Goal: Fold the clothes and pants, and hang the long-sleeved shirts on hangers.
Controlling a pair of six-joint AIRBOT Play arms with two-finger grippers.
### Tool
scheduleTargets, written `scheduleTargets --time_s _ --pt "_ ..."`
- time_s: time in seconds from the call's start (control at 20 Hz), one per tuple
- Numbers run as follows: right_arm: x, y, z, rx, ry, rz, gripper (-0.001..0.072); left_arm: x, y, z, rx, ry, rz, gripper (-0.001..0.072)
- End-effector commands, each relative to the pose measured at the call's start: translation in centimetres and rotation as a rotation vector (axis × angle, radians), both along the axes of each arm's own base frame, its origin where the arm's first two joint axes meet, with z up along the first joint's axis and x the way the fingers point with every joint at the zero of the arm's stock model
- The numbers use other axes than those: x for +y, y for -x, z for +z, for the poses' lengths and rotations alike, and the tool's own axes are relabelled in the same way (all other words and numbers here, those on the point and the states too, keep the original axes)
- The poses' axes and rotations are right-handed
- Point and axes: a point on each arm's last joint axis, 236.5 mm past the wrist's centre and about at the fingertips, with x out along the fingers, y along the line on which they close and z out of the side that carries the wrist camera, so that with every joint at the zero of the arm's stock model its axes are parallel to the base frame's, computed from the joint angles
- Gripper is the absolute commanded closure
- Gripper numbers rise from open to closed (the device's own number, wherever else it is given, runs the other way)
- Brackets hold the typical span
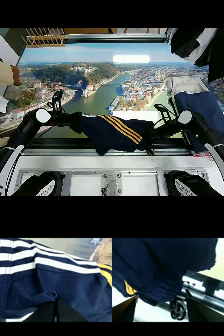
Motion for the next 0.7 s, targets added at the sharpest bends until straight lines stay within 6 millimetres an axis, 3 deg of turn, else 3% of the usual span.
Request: scheduleTargets --time_s 0.0,0.1,0.15,0.2,0.25,0.3,0.4,0.5,0.6,0.65 --pt "1.5 0.0 -1.5 -0.014 -0.075 -0.052 0.0065 0.1 0.0 -0.1 -0.001 -0.002 0.000 0.0701" --pt "2.3 -0.7 -1.6 -0.026 -0.112 -0.079 0.0067 0.1 0.0 -0.1 -0.001 -0.002 0.000 0.0701" --pt "2.4 -0.8 -1.7 -0.028 -0.117 -0.078 0.0136 0.0 0.0 -0.1 -0.001 -0.002 -0.001 0.0701" --pt "2.4 -0.8 -1.7 -0.037 -0.117 -0.060 0.0342 0.1 0.0 -0.1 -0.001 -0.002 -0.001 0.0701" --pt "2.4 -0.8 -1.6 -0.045 -0.116 -0.047 0.0503 0.1 -0.1 -0.1 -0.002 -0.002 0.000 0.0701" --pt "2.2 -0.9 -1.2 -0.059 -0.110 -0.035 0.0602 0.2 -0.3 0.1 -0.010 -0.009 -0.002 0.0701" --pt "1.3 -1.9 1.2 -0.132 -0.065 0.028 0.0689 0.7 -1.6 2.5 -0.083 -0.034 -0.014 0.0701" --pt "0.1 -3.6 6.5 -0.269 -0.005 0.107 0.0689 1.3 -4.2 9.6 -0.265 -0.018 0.009 0.0701" --pt "-0.2 -5.4 14.6 -0.467 0.019 0.147 0.0689 2.3 -5.6 19.8 -0.509 0.008 0.044 0.0701" --pt "-0.1 -6.1 19.1 -0.588 0.018 0.146 0.0689 2.5 -5.3 25.5 -0.644 0.022 0.055 0.0701"
